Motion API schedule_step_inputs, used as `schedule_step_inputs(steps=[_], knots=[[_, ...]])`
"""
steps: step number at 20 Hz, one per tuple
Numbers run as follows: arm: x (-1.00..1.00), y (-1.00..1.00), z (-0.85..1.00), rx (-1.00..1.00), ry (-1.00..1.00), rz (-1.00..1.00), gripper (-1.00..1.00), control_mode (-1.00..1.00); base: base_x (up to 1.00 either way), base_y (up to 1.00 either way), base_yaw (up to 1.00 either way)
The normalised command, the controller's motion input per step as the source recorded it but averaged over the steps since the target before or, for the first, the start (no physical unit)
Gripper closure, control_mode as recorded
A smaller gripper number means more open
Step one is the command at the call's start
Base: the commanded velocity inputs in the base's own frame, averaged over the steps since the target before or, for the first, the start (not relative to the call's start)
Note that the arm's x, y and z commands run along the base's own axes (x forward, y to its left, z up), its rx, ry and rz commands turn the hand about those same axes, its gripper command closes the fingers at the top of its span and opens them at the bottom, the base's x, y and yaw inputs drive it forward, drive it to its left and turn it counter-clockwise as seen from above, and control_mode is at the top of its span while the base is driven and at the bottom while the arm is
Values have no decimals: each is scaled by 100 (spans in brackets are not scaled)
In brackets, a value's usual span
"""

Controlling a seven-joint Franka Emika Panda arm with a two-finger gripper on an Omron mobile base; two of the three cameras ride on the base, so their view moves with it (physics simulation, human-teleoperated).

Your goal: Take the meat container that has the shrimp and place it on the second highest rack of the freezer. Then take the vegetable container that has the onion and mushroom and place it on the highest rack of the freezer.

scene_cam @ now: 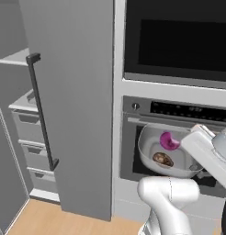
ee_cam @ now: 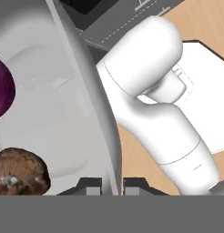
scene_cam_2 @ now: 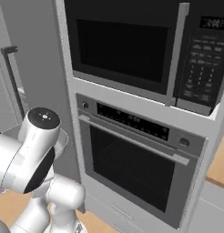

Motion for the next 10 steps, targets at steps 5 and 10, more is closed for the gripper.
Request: schedule_step_inputs(steps=[5,10], knots=[[0,0,0,0,0,0,100,100,0,100,-4],[0,0,0,0,0,0,100,100,-1,100,-25]])
